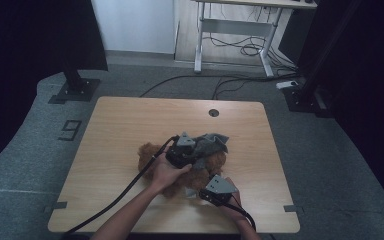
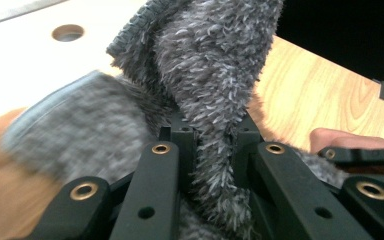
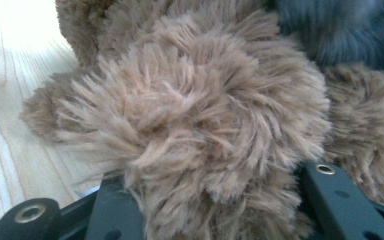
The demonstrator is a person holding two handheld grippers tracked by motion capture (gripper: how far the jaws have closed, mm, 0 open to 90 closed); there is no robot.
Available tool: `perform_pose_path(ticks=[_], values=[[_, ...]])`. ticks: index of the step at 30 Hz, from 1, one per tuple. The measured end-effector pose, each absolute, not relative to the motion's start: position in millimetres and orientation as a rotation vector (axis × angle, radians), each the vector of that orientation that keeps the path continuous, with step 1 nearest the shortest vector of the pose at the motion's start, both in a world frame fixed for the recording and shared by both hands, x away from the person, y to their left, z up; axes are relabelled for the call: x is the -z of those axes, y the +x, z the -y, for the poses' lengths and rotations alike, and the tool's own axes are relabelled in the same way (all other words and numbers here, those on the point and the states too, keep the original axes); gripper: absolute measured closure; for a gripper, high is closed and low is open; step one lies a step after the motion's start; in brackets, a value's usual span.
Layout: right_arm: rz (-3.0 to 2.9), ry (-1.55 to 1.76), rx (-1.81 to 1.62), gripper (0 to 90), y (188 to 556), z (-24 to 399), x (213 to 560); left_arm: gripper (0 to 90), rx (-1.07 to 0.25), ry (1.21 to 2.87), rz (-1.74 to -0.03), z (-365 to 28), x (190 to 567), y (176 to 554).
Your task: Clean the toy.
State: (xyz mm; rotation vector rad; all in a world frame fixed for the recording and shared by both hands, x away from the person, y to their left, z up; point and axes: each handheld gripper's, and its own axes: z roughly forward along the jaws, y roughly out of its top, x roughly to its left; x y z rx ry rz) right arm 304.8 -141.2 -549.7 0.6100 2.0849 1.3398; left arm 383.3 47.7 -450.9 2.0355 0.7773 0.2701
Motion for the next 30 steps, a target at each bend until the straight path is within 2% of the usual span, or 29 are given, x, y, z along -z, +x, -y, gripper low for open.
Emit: perform_pose_path(ticks=[6,10,13,19,23,30], values=[[-2.082,0.619,-1.346,54.7,305.7,141.8,549.6,78.4,-0.335,2.014,-0.82,-86.6,450.7,380.1],[-2.082,0.623,-1.347,54.5,306.3,142.3,549.4,78.3,-0.335,1.96,-0.852,-117.9,449.6,375.8],[-2.079,0.635,-1.357,54.4,306.9,142.8,549.4,78.3,-0.394,1.928,-0.877,-139.1,446.7,371.5],[-2.078,0.633,-1.358,54.3,307.1,143.3,549.3,78.2,-0.413,1.871,-0.957,-176.4,446.9,377.3],[-2.077,0.635,-1.362,54.0,307.2,143.2,549.4,78.2,-0.396,1.861,-0.995,-185.5,451.3,382.5],[-2.075,0.643,-1.372,50.9,307.0,144.4,549.3,78.7,-0.376,1.896,-0.996,-176.9,465.2,382.5]])
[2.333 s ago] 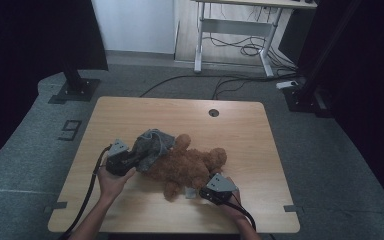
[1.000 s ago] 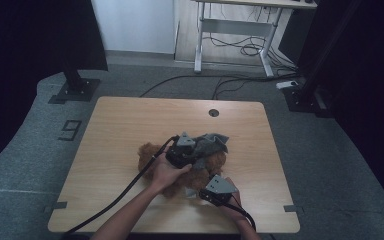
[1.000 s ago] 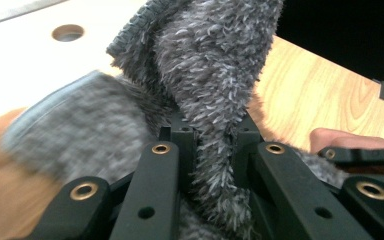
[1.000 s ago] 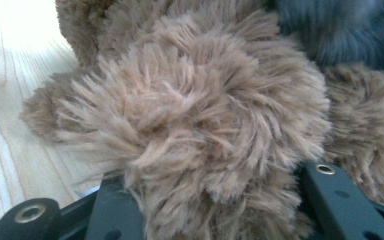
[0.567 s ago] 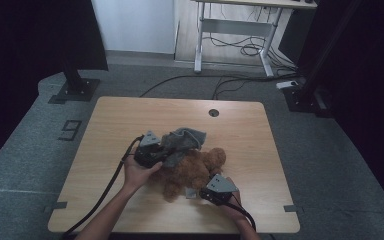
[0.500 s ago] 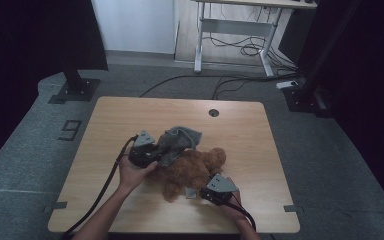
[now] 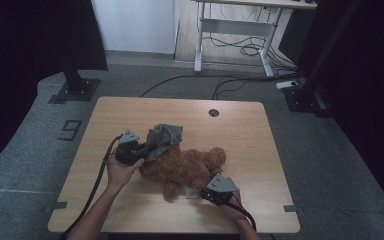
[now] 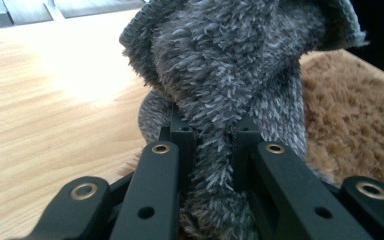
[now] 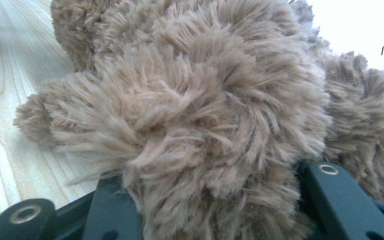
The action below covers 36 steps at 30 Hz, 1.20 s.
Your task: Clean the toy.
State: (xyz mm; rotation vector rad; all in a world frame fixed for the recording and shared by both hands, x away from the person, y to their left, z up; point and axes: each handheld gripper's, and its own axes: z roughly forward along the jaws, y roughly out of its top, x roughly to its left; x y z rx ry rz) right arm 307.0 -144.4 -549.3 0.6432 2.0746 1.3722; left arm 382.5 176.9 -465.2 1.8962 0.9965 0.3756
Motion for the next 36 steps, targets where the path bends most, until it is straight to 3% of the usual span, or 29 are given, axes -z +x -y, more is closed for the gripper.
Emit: perform_pose_path(ticks=[5,9,14,22,30,36], values=[[-2.066,0.675,-1.396,42.1,307.4,148.3,548.0,79.3,-0.427,1.908,-0.971,-170.0,474.5,371.3],[-2.066,0.722,-1.4,27.9,307.1,150.3,543.7,79.5,-0.458,1.893,-0.954,-166.8,480.0,361.6],[-2.104,0.772,-1.464,18.1,308.2,155.8,533.5,79.7,-0.544,1.903,-0.914,-158.8,487.9,349.7],[-2.097,0.935,-1.651,15.0,322.0,176.4,508.5,79.7,-0.558,1.899,-0.907,-155.2,492.4,345.8],[-2.295,1.059,-1.511,7.9,348.9,161.8,505.9,79.7,-0.555,1.897,-0.907,-156.1,493.4,346.0],[-2.314,1.095,-1.489,11.8,355.3,157.1,508.3,79.8,-0.55,1.893,-0.905,-156.8,494.6,346.9]])
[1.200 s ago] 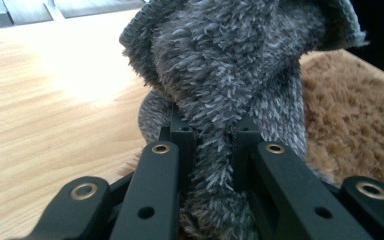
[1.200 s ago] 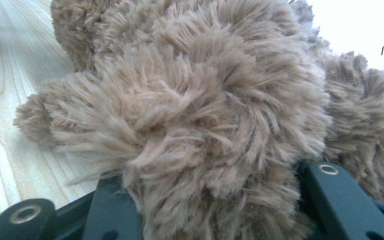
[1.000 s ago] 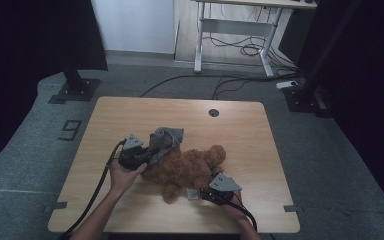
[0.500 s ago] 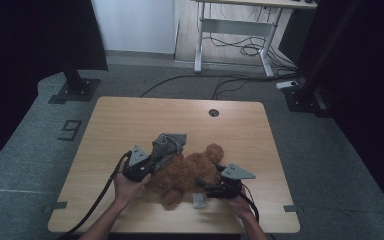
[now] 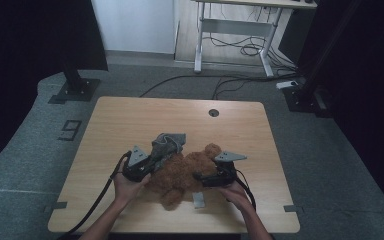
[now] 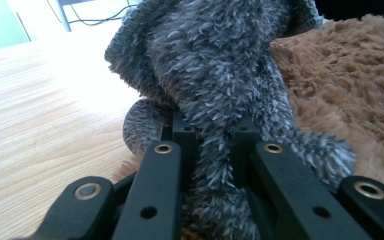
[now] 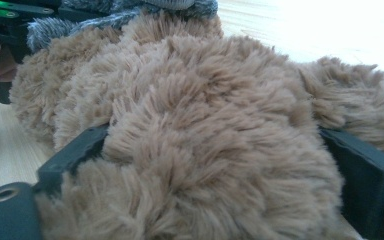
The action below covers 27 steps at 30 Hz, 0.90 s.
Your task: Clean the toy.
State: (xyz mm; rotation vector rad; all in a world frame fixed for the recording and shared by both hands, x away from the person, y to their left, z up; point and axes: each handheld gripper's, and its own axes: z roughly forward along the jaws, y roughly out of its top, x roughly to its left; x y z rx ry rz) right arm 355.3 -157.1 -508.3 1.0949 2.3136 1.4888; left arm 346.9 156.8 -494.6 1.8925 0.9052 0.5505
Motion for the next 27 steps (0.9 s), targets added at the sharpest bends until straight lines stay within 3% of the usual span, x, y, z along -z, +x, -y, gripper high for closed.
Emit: perform_pose_path(ticks=[4,9,13,27], values=[[-2.326,1.112,-1.456,19.0,357.9,155.4,510.1,79.8,-0.549,1.893,-0.905,-157.0,494.4,346.7],[-2.328,1.07,-1.431,39.2,354.8,153.6,510.6,79.6,-0.552,1.884,-0.9,-157.6,493.4,345.6],[-2.297,1.031,-1.448,49.0,350.4,155.0,511.2,79.3,-0.546,1.865,-0.902,-159.8,489.9,346.5],[-2.072,1.007,-1.52,60.8,352.3,149.1,503.2,78.0,-0.534,1.802,-0.873,-165.5,459.8,348.8]])
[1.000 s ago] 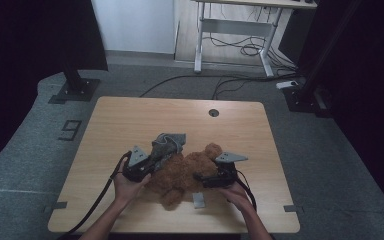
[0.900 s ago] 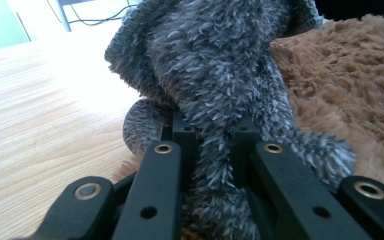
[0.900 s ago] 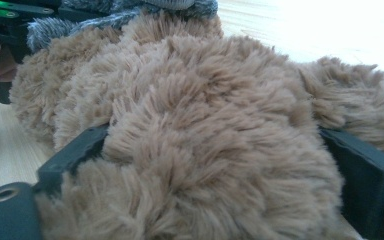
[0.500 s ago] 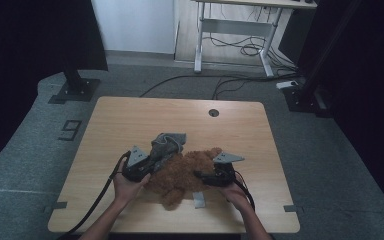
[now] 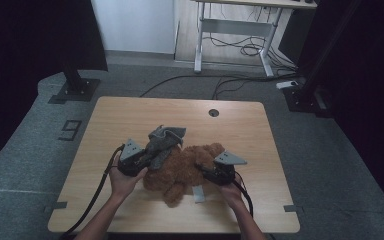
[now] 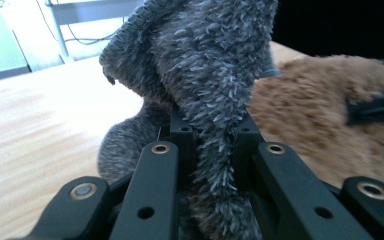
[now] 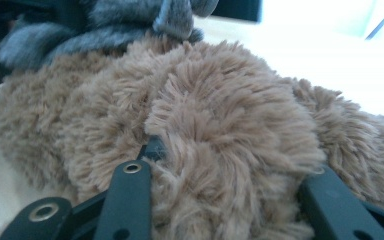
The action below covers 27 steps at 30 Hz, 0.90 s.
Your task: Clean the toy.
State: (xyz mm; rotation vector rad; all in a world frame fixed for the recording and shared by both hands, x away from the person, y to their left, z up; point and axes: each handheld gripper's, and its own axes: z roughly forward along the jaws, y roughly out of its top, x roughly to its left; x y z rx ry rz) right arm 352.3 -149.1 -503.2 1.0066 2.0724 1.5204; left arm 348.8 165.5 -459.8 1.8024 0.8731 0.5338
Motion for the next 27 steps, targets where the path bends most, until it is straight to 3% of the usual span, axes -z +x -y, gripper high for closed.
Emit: perform_pose_path(ticks=[6,11,27], values=[[-1.88,0.922,-1.502,62.8,374.3,134.0,488.7,77.8,-0.54,1.759,-0.891,-165.5,449.6,361.5],[-1.885,0.789,-1.506,62.5,382.2,123.4,496.4,77.8,-0.519,1.731,-0.913,-169.4,448.9,370.4],[-2.035,0.562,-1.392,63.4,313.7,141.2,538.2,77.5,-0.502,1.786,-0.89,-159.9,458.2,364.3]])
